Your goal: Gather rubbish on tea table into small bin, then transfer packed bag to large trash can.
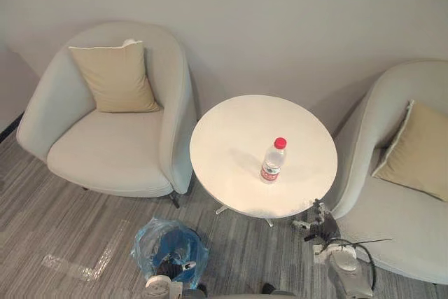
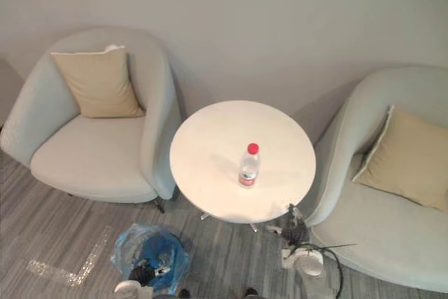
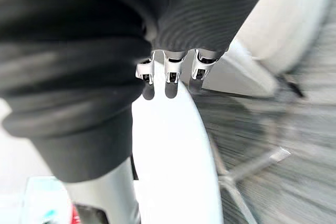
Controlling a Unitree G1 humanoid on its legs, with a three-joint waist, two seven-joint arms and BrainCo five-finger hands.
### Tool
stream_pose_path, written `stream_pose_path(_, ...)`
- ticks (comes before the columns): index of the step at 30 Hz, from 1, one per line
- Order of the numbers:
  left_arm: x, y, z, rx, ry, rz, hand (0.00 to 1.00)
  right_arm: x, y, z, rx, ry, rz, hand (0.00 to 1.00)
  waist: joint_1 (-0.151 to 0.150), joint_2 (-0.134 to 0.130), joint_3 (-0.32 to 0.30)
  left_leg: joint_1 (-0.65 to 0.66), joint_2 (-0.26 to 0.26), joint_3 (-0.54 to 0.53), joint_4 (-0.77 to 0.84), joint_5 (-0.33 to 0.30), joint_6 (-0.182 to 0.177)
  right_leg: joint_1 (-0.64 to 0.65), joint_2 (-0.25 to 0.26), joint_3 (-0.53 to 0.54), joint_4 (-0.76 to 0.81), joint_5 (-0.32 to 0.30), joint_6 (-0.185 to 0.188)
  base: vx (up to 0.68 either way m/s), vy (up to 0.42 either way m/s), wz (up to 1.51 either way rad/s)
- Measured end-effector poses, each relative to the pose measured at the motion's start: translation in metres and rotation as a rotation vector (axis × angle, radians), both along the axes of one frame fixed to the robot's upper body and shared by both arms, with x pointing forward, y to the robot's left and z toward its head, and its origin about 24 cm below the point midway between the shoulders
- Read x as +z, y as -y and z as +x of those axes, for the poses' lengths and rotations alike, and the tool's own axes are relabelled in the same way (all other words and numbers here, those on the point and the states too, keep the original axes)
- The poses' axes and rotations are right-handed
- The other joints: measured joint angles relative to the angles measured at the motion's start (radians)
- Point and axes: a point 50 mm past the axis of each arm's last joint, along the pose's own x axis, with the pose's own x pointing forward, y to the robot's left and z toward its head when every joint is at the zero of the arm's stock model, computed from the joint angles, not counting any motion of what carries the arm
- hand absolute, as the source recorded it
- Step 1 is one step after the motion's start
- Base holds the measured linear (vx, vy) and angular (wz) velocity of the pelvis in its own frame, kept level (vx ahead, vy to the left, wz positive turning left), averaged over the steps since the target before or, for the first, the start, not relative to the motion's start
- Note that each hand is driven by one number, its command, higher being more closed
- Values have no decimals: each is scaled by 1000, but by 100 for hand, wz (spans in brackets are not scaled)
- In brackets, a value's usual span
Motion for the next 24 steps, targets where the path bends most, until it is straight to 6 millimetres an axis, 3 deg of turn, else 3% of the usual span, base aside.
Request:
stream_pose_path(7, 1, 0, 2, -27, 18, 12, 0, 22, 10, 14, -6, 92, -116, 0, 0, 13, 9, -24, -5, -69, 1, 7, 2, 28, 0, -53, -34, 4, -3, 19, -18, 23)
stream_pose_path(13, 4, 2, 8, -37, 51, 25, 0, 47, 11, 40, -4, 201, -153, 0, 0, 26, 39, -61, -13, -125, 1, 29, 2, 36, 0, -100, -70, 24, -6, -19, -11, 24)
stream_pose_path(24, 9, 5, 21, -56, 102, 25, 0, 76, -2, 77, 6, 330, -90, 0, 8, 57, 101, -130, -18, -173, 0, 63, -5, -9, -1, -140, -72, 42, -12, -41, 7, 11)
